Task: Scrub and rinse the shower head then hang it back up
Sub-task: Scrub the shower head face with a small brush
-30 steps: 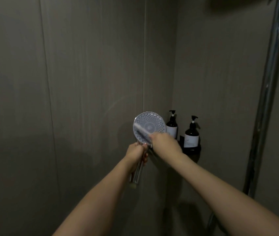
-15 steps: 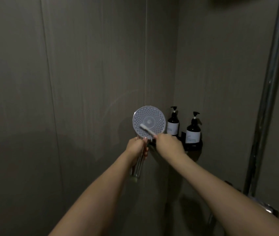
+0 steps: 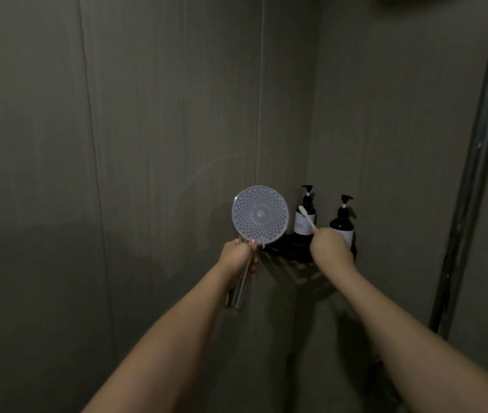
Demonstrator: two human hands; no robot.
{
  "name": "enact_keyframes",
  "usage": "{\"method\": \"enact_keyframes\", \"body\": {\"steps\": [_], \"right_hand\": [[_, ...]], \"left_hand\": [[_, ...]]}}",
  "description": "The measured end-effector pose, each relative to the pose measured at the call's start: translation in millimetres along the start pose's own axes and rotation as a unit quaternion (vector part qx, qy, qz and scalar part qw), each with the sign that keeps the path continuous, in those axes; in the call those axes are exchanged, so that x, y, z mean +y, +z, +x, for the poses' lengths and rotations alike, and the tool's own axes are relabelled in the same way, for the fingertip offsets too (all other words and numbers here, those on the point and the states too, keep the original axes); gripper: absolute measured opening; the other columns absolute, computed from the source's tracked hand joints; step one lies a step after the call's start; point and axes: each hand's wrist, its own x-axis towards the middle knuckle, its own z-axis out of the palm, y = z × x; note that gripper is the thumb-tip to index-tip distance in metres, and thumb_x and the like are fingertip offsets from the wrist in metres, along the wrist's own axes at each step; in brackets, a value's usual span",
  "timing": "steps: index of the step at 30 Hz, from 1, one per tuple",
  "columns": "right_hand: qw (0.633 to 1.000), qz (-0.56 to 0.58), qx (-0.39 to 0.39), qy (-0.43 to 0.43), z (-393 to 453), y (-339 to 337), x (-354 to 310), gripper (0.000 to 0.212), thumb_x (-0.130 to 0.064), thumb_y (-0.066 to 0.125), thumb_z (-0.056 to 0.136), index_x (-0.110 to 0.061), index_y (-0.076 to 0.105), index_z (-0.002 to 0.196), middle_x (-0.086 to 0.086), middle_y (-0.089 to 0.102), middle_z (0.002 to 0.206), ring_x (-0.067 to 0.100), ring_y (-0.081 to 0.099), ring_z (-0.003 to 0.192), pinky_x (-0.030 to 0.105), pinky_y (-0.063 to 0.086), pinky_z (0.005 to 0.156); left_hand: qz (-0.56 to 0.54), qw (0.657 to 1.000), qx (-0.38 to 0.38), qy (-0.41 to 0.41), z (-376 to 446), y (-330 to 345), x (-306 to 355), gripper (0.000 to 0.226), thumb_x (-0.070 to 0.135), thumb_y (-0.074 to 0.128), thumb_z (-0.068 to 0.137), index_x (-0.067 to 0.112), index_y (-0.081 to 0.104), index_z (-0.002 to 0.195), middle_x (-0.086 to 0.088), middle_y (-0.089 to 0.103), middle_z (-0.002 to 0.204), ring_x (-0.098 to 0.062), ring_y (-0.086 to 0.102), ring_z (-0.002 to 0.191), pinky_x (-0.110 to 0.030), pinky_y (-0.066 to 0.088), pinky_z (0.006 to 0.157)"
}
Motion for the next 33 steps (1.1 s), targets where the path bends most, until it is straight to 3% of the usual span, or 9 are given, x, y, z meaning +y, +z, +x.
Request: {"method": "enact_keyframes", "body": {"steps": [3,6,11,14,17,23,28,30,33], "right_hand": [[0.987,-0.059,0.024,-0.145,-15.0,12.7,-24.5,0.030,-0.016,0.032,0.097,-0.007,0.061,0.104,0.001,0.050,0.065,0.018,0.048,0.053,0.024,0.031,0.044],[0.962,-0.112,-0.025,-0.247,-31.4,32.4,-39.9,0.030,-0.026,0.033,0.097,-0.012,0.060,0.096,0.005,0.058,0.071,0.021,0.055,0.058,0.026,0.037,0.047],[0.995,-0.066,-0.023,-0.069,-3.2,6.4,-6.9,0.032,-0.011,0.031,0.097,-0.004,0.060,0.109,0.015,0.062,0.085,0.027,0.057,0.069,0.030,0.039,0.056],[0.982,-0.088,0.006,-0.168,-12.2,8.3,-23.3,0.029,-0.016,0.033,0.097,-0.007,0.060,0.100,0.007,0.058,0.070,0.016,0.048,0.052,0.025,0.034,0.042],[0.963,-0.100,-0.040,-0.248,-28.2,29.3,-43.1,0.031,-0.027,0.034,0.097,-0.008,0.060,0.095,0.014,0.065,0.082,0.030,0.062,0.070,0.034,0.047,0.055],[0.994,-0.093,-0.032,-0.048,-0.1,14.3,13.8,0.031,-0.009,0.032,0.097,0.002,0.060,0.107,0.019,0.063,0.093,0.030,0.058,0.078,0.031,0.037,0.059],[0.982,-0.064,0.018,-0.174,-15.5,20.9,-25.6,0.031,-0.021,0.033,0.098,-0.008,0.061,0.099,0.005,0.057,0.065,0.027,0.060,0.064,0.025,0.031,0.044],[0.963,-0.103,-0.013,-0.248,-25.4,31.9,-42.7,0.030,-0.024,0.033,0.097,-0.009,0.059,0.096,0.011,0.063,0.076,0.032,0.064,0.072,0.031,0.041,0.051],[0.975,-0.121,-0.032,-0.183,-17.5,25.0,-25.4,0.031,-0.022,0.033,0.098,-0.009,0.060,0.105,0.007,0.057,0.077,0.026,0.056,0.064,0.034,0.041,0.053]], "left_hand": [[-0.006,1.000,0.008,-0.004,0.9,0.0,-0.4,0.015,0.016,0.047,0.093,0.011,0.052,0.080,-0.008,0.047,0.058,-0.016,0.042,0.044,-0.020,0.037,0.041],[-0.017,1.000,0.004,-0.010,-0.4,3.3,1.2,0.012,0.013,0.050,0.089,0.010,0.055,0.079,-0.009,0.049,0.058,-0.017,0.043,0.044,-0.020,0.036,0.043],[-0.009,1.000,0.012,0.001,0.3,0.2,-0.1,0.013,0.016,0.048,0.093,0.009,0.051,0.083,-0.009,0.047,0.058,-0.014,0.042,0.039,-0.015,0.035,0.036],[-0.009,1.000,0.010,-0.010,1.5,-1.1,-6.8,0.014,0.016,0.048,0.093,0.012,0.051,0.080,-0.008,0.047,0.058,-0.016,0.041,0.043,-0.018,0.035,0.039],[-0.015,1.000,0.001,-0.014,0.9,2.3,-8.9,0.015,0.013,0.049,0.091,0.013,0.051,0.076,-0.009,0.048,0.059,-0.017,0.043,0.045,-0.020,0.036,0.041],[-0.015,1.000,-0.006,-0.006,0.9,-7.2,-5.4,0.010,0.015,0.051,0.092,0.013,0.049,0.082,-0.006,0.045,0.058,-0.014,0.040,0.040,-0.019,0.036,0.040],[-0.007,1.000,-0.006,-0.003,3.4,-5.4,-2.3,0.014,0.013,0.050,0.092,0.013,0.049,0.078,-0.007,0.045,0.058,-0.016,0.041,0.044,-0.021,0.036,0.042],[-0.012,1.000,-0.011,0.002,2.9,0.0,0.0,0.016,0.011,0.051,0.090,0.013,0.052,0.074,-0.008,0.046,0.057,-0.017,0.041,0.044,-0.022,0.035,0.044],[-0.028,0.999,-0.023,0.004,2.2,1.8,4.4,0.015,0.012,0.050,0.091,0.014,0.052,0.076,-0.006,0.045,0.056,-0.014,0.041,0.039,-0.020,0.036,0.041]]}}
